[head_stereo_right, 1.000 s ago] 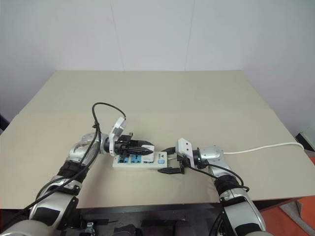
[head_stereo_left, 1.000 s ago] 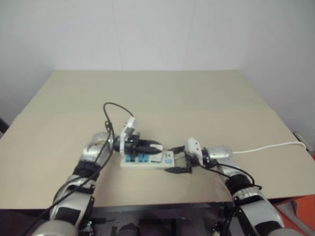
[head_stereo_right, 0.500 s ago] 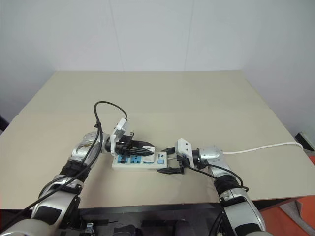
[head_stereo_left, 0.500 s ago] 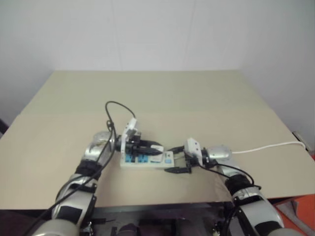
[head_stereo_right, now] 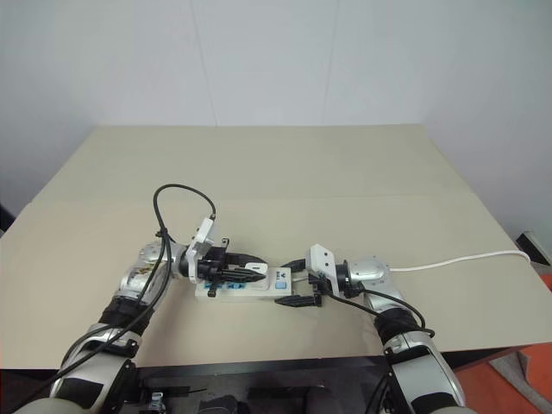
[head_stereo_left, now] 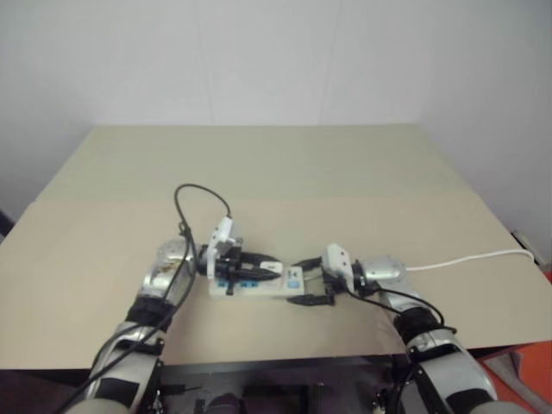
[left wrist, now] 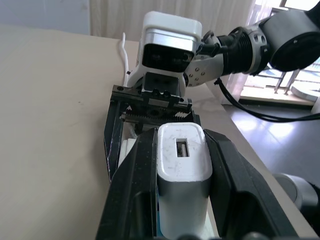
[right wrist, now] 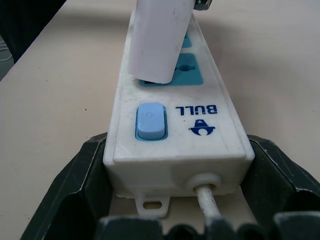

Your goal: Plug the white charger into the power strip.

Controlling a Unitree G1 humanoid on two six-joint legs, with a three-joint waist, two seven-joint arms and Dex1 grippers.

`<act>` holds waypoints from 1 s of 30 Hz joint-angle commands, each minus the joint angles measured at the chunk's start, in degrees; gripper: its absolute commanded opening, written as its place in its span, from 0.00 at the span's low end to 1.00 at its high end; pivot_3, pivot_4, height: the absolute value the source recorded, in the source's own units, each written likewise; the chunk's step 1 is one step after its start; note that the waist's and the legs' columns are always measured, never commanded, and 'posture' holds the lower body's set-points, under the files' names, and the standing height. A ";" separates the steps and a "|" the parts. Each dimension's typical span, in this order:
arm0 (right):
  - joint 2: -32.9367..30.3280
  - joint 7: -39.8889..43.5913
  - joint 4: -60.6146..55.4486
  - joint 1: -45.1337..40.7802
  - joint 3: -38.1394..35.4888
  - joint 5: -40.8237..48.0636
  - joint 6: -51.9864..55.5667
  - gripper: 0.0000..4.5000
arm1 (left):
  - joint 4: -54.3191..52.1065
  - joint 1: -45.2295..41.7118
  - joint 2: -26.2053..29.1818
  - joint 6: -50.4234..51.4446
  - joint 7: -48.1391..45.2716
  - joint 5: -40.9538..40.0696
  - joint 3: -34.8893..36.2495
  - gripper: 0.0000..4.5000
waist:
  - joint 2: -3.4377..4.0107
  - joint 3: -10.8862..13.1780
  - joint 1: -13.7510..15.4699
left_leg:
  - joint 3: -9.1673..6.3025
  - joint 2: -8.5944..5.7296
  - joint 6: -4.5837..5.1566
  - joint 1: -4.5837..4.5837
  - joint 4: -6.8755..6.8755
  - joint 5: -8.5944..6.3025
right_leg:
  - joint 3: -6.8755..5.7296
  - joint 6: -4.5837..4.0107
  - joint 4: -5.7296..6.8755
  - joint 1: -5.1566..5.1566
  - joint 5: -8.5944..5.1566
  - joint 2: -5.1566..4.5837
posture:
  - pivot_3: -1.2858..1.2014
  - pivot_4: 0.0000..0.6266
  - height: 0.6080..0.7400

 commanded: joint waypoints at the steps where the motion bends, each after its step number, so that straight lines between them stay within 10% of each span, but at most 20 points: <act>1: -0.65 -0.55 1.19 1.74 1.17 -2.19 -0.29 0.76 | 2.81 1.93 1.48 -2.53 0.53 5.18 -2.92 0.23 | -0.01 -0.08 0.05 | 0.00 0.00 0.00 0.03 0.00 0.00 | 0.00 0.00 0.00 0.03 0.00 0.00 | 0.52 0.24 1.00; 30: -0.69 -2.23 1.36 2.12 2.54 -2.78 -0.99 0.76 | 12.56 4.37 3.24 -7.82 4.23 10.07 -6.93 0.23 | 0.22 -1.52 0.18 | -0.01 0.07 -0.01 1.88 -0.77 -0.03 | 0.01 0.11 -0.40 1.73 -0.38 -0.03 | 0.52 0.24 1.00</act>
